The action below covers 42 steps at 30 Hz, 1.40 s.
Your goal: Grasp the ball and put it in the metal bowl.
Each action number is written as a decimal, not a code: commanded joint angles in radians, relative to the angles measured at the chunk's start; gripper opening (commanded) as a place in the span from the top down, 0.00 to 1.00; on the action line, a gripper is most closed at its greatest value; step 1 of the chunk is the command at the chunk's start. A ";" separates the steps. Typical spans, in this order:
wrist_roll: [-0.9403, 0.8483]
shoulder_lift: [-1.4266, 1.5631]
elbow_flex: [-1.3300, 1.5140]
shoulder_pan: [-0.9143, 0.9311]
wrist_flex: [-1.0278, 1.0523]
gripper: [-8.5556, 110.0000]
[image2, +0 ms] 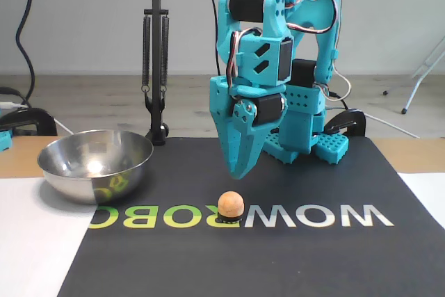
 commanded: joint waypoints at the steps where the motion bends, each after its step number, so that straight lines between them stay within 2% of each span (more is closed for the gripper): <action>1: -0.006 0.021 -0.008 -0.009 -0.005 0.93; 26: -0.063 0.021 -0.009 -0.009 -0.005 0.93; 42: -0.176 -0.041 -0.031 -0.009 -0.003 0.93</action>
